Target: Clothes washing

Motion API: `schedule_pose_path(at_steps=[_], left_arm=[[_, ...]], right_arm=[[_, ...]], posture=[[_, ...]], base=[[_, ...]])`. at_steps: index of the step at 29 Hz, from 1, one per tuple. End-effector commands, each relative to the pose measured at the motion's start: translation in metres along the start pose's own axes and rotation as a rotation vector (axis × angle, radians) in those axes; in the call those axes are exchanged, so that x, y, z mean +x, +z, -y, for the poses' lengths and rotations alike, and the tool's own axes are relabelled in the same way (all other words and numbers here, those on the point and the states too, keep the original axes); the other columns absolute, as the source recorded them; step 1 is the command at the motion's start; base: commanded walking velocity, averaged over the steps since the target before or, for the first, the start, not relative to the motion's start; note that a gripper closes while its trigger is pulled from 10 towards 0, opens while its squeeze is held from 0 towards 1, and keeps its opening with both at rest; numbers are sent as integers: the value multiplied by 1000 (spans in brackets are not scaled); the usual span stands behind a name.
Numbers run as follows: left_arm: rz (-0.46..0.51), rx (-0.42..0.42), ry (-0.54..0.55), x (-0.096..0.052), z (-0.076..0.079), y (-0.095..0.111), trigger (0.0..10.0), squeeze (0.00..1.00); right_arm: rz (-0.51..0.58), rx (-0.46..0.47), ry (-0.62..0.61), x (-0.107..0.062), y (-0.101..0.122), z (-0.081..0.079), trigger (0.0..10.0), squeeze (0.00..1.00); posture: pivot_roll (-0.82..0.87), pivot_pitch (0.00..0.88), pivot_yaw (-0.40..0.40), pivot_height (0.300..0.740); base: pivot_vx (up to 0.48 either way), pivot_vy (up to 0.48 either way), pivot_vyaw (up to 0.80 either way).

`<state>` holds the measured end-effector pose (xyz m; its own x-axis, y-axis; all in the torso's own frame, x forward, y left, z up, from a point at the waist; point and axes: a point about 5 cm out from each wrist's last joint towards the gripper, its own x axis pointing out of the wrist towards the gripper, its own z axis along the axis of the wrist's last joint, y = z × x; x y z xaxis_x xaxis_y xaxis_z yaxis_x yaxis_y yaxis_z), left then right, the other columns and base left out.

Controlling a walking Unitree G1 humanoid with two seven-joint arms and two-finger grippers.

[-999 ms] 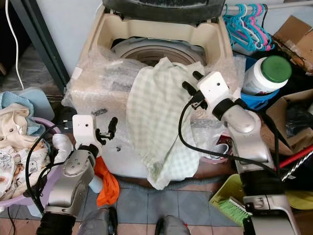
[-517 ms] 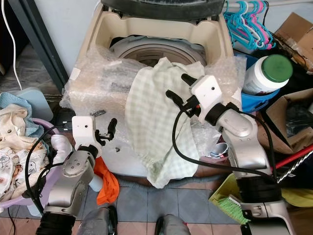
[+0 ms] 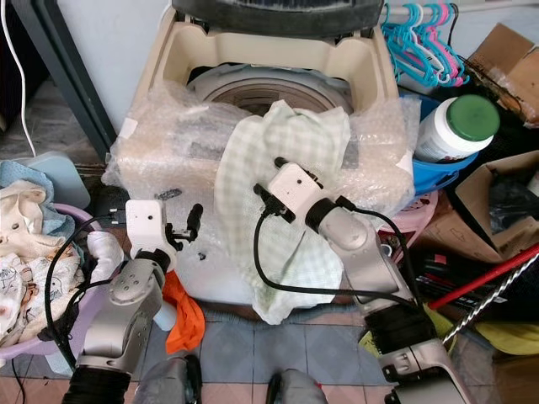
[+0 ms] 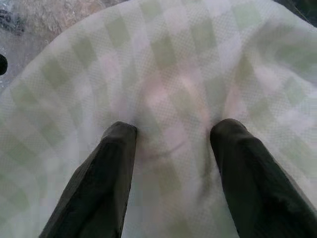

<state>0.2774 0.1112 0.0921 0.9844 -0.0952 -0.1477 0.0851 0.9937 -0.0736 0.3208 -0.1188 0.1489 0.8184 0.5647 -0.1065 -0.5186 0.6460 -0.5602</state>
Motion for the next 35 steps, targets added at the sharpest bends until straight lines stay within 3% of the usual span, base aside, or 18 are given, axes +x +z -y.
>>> schedule_pose_path(at_steps=[1,20,24,27,33,34,35], left_arm=[[2,-12,-3,0,6,1,10000,0],[9,-9,2,2,5,1,10000,0],[12,-8,3,2,5,2,10000,0],[15,-6,4,4,5,3,10000,0],[21,-2,10,5,2,4,10000,0],[22,-2,14,5,2,4,10000,0],[23,-3,14,5,2,4,10000,0]], right_arm=[[-129,28,-11,-3,-25,-2,0,0],[-108,3,-14,-3,-29,0,0,0],[-69,15,38,-3,-25,2,0,0],[-34,28,103,-6,-20,13,0,0],[4,-35,192,-13,-6,58,0,0],[3,-50,213,-17,-2,74,0,0],[3,-52,219,-17,0,79,0,0]], posture=[[-69,110,-49,740],[-69,98,-48,740],[-67,95,-47,740],[-66,91,-47,740],[-63,86,-53,740],[-62,84,-55,740],[-61,84,-55,740]], base=[[0,0,0],[0,0,0],[0,0,0],[0,0,0],[0,0,0],[0,0,0],[0,0,0]])
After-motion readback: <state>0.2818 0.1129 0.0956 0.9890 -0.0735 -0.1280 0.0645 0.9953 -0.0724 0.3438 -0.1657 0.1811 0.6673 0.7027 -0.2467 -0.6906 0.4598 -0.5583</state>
